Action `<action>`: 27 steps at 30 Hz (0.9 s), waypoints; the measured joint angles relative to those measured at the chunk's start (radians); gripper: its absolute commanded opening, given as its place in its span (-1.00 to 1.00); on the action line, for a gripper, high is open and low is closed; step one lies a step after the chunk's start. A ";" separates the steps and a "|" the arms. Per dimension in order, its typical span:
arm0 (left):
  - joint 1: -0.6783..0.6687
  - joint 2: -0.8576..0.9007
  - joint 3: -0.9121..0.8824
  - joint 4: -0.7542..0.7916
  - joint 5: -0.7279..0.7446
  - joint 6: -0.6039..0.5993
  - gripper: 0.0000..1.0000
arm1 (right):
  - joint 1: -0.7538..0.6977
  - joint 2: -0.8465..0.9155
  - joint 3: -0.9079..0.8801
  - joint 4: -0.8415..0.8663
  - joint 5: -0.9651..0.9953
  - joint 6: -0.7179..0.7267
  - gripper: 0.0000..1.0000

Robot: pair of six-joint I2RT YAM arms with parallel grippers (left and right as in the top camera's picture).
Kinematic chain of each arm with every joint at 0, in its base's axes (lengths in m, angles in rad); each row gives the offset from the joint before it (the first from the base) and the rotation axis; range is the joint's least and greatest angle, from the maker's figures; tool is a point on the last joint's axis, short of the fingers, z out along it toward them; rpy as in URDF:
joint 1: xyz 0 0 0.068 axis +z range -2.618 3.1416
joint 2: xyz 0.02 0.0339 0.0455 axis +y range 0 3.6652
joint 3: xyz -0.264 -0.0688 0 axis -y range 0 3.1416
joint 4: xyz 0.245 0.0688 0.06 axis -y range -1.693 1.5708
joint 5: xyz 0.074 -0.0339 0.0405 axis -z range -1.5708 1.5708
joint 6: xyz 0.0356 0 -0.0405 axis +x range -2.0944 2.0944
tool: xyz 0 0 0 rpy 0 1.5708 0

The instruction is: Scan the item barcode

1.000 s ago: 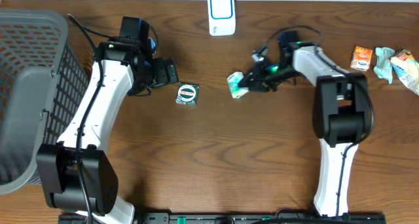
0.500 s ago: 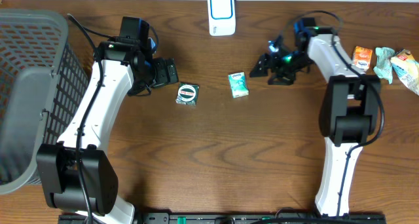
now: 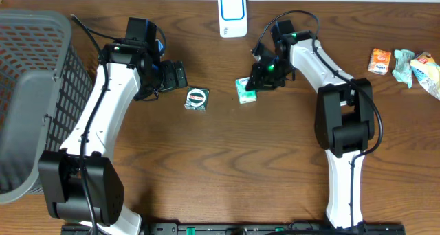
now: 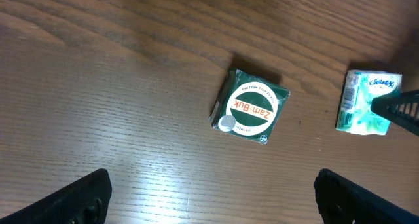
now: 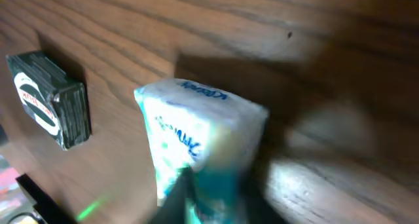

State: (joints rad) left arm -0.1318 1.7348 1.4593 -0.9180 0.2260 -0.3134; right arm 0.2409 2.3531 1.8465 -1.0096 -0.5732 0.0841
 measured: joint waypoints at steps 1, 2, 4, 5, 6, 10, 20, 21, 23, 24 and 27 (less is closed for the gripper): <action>0.000 0.000 0.000 0.000 0.000 0.000 0.96 | 0.000 0.000 0.000 0.000 -0.001 0.008 -0.98; 0.000 0.000 0.000 0.000 0.000 0.000 0.95 | 0.000 0.000 0.000 -0.001 -0.002 0.011 -0.98; 0.000 0.000 0.000 0.000 0.000 0.000 0.96 | -0.003 0.000 0.000 -0.003 -0.003 0.020 -0.98; 0.000 0.000 0.000 0.000 0.000 0.000 0.96 | -0.006 0.000 0.000 -0.011 -0.013 0.023 -0.98; 0.000 0.000 0.000 0.000 0.000 0.000 0.96 | -0.010 0.000 0.000 -0.015 -0.019 0.026 -0.98; 0.000 0.000 0.000 0.000 0.000 0.000 0.96 | -0.040 0.000 0.000 -0.014 -0.143 -0.033 -0.98; 0.000 0.000 0.000 0.000 0.000 0.000 0.95 | -0.196 0.000 0.000 0.065 -0.772 -0.230 -0.98; 0.000 0.000 0.000 0.000 0.000 0.000 0.96 | -0.205 0.000 0.000 0.073 -0.818 -0.245 -0.98; 0.000 0.000 0.000 0.000 0.000 0.000 0.96 | -0.217 0.000 0.000 0.080 -0.866 -0.259 -0.98; 0.000 0.000 0.000 0.000 0.000 0.000 0.96 | -0.220 0.000 0.000 0.085 -0.884 -0.267 -0.98; 0.000 0.000 0.000 0.000 0.000 0.000 0.95 | -0.214 0.000 0.000 0.172 -0.923 -0.277 -0.98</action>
State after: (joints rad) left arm -0.1318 1.7348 1.4593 -0.9180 0.2260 -0.3130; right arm 0.0265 2.3531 1.8469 -0.8371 -1.4963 -0.1932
